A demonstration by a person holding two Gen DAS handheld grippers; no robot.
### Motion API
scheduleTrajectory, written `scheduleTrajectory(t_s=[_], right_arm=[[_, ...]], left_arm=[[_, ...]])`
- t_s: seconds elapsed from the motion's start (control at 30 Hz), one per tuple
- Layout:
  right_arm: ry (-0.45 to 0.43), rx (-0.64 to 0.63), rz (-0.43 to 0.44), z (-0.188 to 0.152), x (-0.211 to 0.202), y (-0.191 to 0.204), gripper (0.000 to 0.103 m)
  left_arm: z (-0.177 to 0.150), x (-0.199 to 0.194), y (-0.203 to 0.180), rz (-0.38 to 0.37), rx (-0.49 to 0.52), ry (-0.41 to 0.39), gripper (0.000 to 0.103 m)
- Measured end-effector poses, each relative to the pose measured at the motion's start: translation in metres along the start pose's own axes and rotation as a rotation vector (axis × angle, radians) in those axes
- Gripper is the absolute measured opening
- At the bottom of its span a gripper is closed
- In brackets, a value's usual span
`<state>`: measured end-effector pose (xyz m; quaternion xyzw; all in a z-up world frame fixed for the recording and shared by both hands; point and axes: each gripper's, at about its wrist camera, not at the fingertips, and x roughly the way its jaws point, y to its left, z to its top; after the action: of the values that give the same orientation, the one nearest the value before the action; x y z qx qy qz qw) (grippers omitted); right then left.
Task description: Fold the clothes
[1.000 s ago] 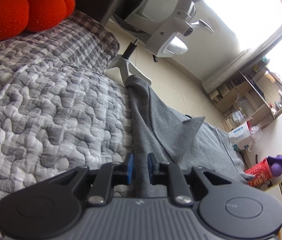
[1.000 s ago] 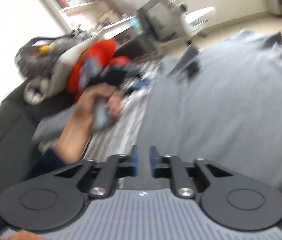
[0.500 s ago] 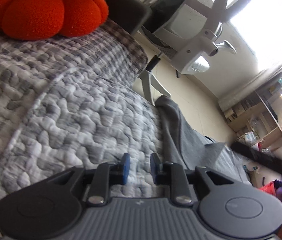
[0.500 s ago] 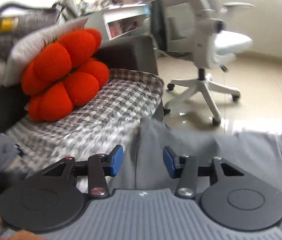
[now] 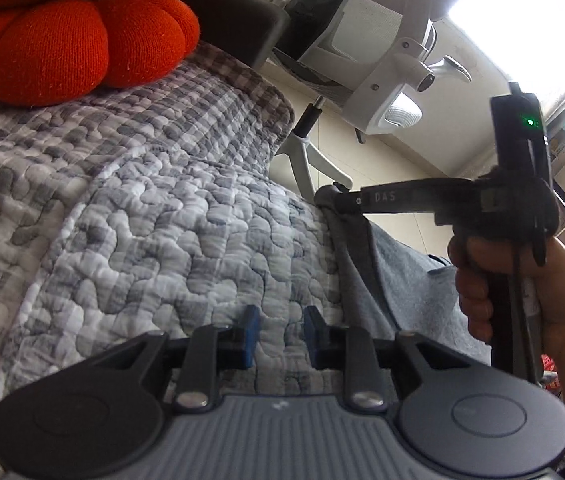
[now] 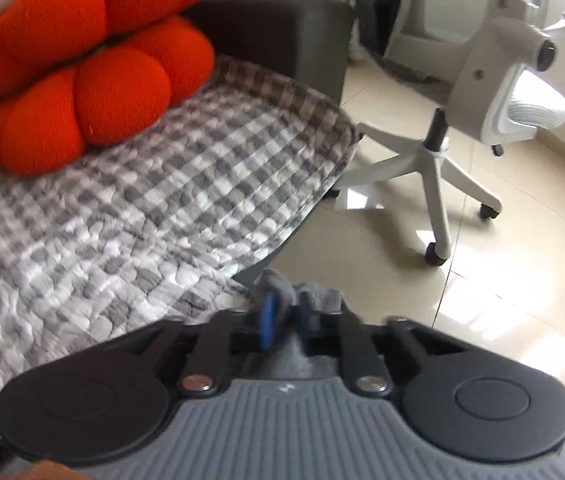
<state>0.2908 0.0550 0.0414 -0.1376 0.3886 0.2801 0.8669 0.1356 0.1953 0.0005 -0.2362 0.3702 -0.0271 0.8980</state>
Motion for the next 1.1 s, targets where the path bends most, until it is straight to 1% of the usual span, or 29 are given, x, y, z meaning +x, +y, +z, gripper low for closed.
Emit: scheduleTrajectory(t_s=[0.03, 0.13, 0.4, 0.5, 0.53, 0.57, 0.6, 0.63, 0.67, 0.7, 0.87, 1.03, 1.1], right_arm=[[-0.012, 0.005, 0.015, 0.002, -0.002, 0.0, 0.002], [-0.113, 0.101, 0.112, 0.007, -0.016, -0.007, 0.002], [-0.048, 0.124, 0.042, 0.001, 0.019, -0.002, 0.002], [-0.066, 0.139, 0.041, 0.0, 0.018, -0.003, 0.005], [-0.077, 0.143, 0.045, 0.0, 0.014, -0.004, 0.014], [-0.093, 0.14, 0.049, 0.0, 0.007, -0.005, 0.015], [-0.114, 0.134, 0.038, -0.001, -0.001, -0.006, 0.021], [-0.134, 0.128, 0.028, -0.003, -0.009, -0.007, 0.037], [-0.152, 0.124, 0.019, -0.004, -0.017, -0.008, 0.044], [-0.163, 0.127, 0.018, -0.007, -0.025, -0.011, 0.048], [-0.165, 0.151, 0.043, -0.029, -0.063, -0.023, 0.048], [-0.154, 0.183, 0.111, -0.075, -0.101, -0.029, 0.048], [-0.139, 0.215, 0.126, -0.094, -0.112, -0.032, 0.048]], left_arm=[[0.0, 0.0, 0.0, 0.0, 0.001, 0.0, 0.025], [0.0, 0.0, 0.001, -0.006, -0.008, 0.001, 0.025], [0.001, 0.001, 0.003, -0.009, -0.017, 0.0, 0.025], [0.001, 0.001, 0.004, -0.012, -0.023, 0.0, 0.025], [0.001, 0.001, 0.004, -0.014, -0.025, 0.0, 0.025], [0.002, 0.001, 0.004, -0.015, -0.027, 0.001, 0.025], [0.002, 0.001, 0.005, -0.015, -0.029, 0.001, 0.025], [0.003, 0.001, 0.005, -0.016, -0.032, 0.001, 0.025], [0.003, 0.001, 0.006, -0.017, -0.035, 0.001, 0.025], [0.004, 0.001, 0.006, -0.017, -0.038, 0.0, 0.025], [0.004, -0.001, 0.008, -0.012, -0.042, -0.006, 0.025], [0.004, -0.004, 0.005, 0.003, -0.019, -0.022, 0.025], [0.003, -0.004, 0.003, 0.009, -0.01, -0.025, 0.027]])
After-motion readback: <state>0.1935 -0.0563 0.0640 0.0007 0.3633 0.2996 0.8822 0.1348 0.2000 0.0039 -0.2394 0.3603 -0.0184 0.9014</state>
